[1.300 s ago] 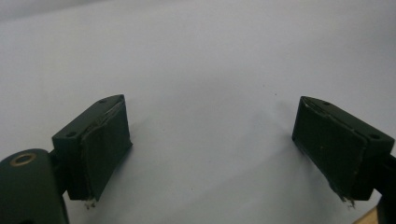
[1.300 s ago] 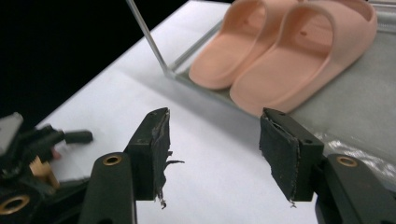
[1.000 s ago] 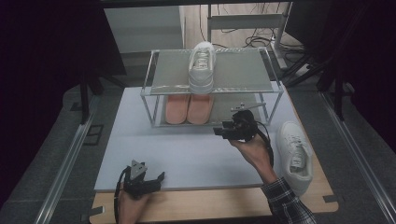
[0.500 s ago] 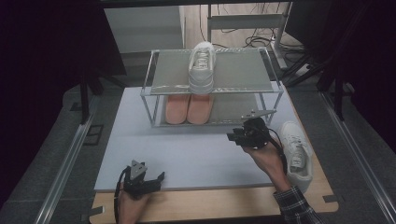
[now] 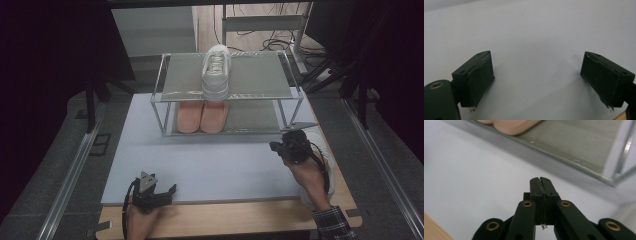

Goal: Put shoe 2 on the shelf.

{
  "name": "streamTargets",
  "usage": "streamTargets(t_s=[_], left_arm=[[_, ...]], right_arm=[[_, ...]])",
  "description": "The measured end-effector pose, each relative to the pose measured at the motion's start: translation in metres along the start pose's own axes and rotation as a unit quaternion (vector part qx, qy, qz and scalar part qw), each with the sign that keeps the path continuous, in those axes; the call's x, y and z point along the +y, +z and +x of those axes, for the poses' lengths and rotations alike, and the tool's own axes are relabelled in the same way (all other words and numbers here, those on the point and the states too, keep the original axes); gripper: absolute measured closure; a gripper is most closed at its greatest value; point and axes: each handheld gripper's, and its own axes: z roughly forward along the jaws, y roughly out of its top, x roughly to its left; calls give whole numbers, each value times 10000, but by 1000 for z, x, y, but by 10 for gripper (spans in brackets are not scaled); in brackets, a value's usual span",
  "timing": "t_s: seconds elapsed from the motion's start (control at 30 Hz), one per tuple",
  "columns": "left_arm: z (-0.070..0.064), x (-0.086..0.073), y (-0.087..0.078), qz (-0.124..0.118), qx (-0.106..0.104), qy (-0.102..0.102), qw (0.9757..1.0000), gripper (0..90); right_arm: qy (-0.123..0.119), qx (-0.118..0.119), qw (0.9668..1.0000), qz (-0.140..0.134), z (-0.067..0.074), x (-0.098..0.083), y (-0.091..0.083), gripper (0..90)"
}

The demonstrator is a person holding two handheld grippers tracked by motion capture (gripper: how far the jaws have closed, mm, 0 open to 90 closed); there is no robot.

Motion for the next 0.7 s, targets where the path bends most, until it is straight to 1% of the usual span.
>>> streamTargets(t_s=[0.13, 0.3, 0.47, 0.7], left_arm=[[0, 0, 0, -2, 0, 0, 10000, 112], [0, 0, 0, -1, 0, -1, 10000, 112], [0, 0, 0, -1, -1, -2, 10000, 112], [0, 0, 0, -7, -5, -1, 10000, 112]], right_arm=[[122, -206, 9997, 8, -14, -7, -10, 893], [383, -465, 9982, -54, -37, -18, -23, 893], [618, -678, 9957, -100, -58, -30, -35, 893], [917, -871, 9918, -182, -83, -43, -50, 894]])
